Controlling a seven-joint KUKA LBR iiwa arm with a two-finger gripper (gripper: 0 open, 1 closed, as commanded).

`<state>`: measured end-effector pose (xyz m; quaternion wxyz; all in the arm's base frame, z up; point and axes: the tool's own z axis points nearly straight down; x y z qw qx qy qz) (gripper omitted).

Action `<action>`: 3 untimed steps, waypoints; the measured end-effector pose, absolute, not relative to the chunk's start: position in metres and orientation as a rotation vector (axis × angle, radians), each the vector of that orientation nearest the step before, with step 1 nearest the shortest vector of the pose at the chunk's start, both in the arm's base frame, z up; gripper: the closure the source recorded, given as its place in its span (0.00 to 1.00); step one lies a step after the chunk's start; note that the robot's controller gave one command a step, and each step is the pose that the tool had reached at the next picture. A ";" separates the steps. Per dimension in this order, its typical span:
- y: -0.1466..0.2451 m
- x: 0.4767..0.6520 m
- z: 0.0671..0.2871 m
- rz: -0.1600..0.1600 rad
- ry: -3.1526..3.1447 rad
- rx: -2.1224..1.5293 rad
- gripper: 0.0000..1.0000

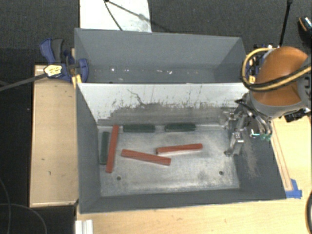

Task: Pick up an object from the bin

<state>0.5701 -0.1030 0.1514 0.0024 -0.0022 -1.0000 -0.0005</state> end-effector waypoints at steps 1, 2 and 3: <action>-0.049 0.587 0.069 -0.004 -3.129 0.273 0.00; -0.051 0.587 0.071 0.000 -3.132 0.274 1.00; -0.024 0.576 0.190 0.001 -3.139 0.289 1.00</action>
Offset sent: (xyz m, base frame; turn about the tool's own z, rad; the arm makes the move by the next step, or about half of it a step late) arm 0.0165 0.0521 -0.0814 -0.1789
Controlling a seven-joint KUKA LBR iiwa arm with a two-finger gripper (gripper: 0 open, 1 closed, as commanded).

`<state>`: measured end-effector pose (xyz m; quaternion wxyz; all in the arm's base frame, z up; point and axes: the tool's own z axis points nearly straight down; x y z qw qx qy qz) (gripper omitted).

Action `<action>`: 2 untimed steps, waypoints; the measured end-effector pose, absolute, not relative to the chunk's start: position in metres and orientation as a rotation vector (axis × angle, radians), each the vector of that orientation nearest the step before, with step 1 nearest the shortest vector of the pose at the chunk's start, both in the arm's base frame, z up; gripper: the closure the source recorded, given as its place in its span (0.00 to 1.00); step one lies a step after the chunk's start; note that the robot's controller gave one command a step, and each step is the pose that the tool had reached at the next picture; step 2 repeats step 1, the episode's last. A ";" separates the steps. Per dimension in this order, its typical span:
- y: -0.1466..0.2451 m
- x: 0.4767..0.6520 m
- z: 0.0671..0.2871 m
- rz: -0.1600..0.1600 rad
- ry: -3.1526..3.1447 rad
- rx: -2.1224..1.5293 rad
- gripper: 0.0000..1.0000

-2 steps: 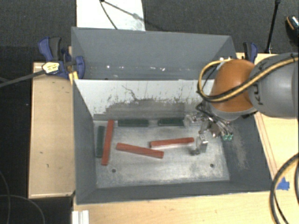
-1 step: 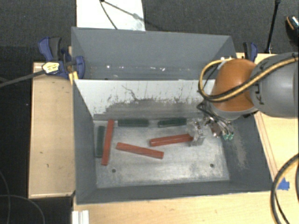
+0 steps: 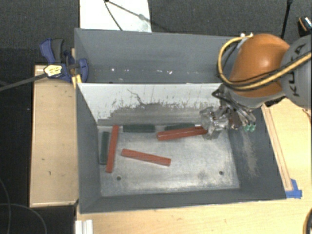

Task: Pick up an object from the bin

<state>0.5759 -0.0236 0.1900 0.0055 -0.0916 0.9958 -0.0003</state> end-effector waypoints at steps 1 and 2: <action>-0.026 0.570 0.238 -0.004 2.995 -0.920 1.00; -0.026 0.570 0.238 -0.004 2.995 -0.920 1.00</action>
Offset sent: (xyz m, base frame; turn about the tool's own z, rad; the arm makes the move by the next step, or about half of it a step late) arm -0.0078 -0.0024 0.0459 -0.4133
